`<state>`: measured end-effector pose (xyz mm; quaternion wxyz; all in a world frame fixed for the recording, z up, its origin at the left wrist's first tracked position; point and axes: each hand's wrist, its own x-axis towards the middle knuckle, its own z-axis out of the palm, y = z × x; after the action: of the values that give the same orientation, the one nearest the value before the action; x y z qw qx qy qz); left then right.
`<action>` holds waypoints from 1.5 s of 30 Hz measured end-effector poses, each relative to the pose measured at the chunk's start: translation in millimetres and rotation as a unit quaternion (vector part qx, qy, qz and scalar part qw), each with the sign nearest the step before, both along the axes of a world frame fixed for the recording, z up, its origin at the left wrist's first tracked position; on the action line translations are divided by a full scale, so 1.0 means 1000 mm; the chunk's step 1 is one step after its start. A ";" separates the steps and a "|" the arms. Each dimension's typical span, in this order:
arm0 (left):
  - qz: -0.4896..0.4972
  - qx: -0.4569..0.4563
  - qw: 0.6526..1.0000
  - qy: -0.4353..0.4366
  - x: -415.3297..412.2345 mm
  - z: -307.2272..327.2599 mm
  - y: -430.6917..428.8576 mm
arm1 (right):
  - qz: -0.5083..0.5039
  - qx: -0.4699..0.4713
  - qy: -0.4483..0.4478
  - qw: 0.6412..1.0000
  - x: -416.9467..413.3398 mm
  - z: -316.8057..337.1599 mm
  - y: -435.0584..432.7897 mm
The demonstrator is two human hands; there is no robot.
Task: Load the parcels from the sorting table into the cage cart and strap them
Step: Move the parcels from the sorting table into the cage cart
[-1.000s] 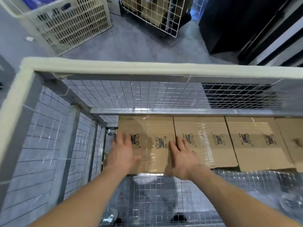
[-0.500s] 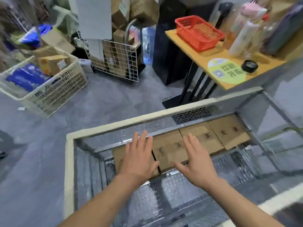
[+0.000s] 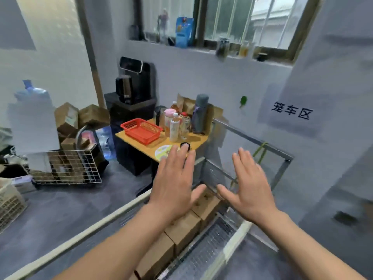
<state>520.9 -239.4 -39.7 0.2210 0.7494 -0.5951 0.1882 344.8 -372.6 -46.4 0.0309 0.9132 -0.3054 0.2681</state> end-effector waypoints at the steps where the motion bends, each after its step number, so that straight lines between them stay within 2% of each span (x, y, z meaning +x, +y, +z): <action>1: -0.012 -0.007 1.000 -0.008 -0.017 0.014 -0.007 | -0.010 -0.014 -0.010 1.000 -0.019 0.013 -0.003; 9: -0.100 -0.078 0.991 -0.038 -0.149 0.099 -0.063 | -0.093 -0.095 -0.072 0.989 -0.168 0.098 -0.020; 15: -0.174 -0.099 0.978 -0.050 -0.233 0.123 -0.094 | -0.187 -0.140 -0.082 0.969 -0.260 0.130 -0.010; 20: -0.270 -0.117 0.955 -0.046 -0.291 0.132 -0.110 | -0.291 -0.161 -0.060 0.941 -0.326 0.140 0.016; 26: -0.373 -0.131 0.918 -0.033 -0.351 0.130 -0.105 | -0.412 -0.156 -0.029 0.897 -0.387 0.142 0.070; 35: -0.503 -0.102 0.858 0.011 -0.438 0.113 -0.064 | -0.544 -0.115 -0.011 0.831 -0.450 0.132 0.178; 45: -0.600 -0.058 0.798 0.023 -0.551 0.091 0.009 | -0.677 -0.059 -0.008 0.734 -0.561 0.110 0.307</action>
<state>-30.2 -230.2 51.1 0.3461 0.2322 -0.9083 0.0347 -215.7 -65.4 63.6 0.2554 0.4594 -0.8265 0.2015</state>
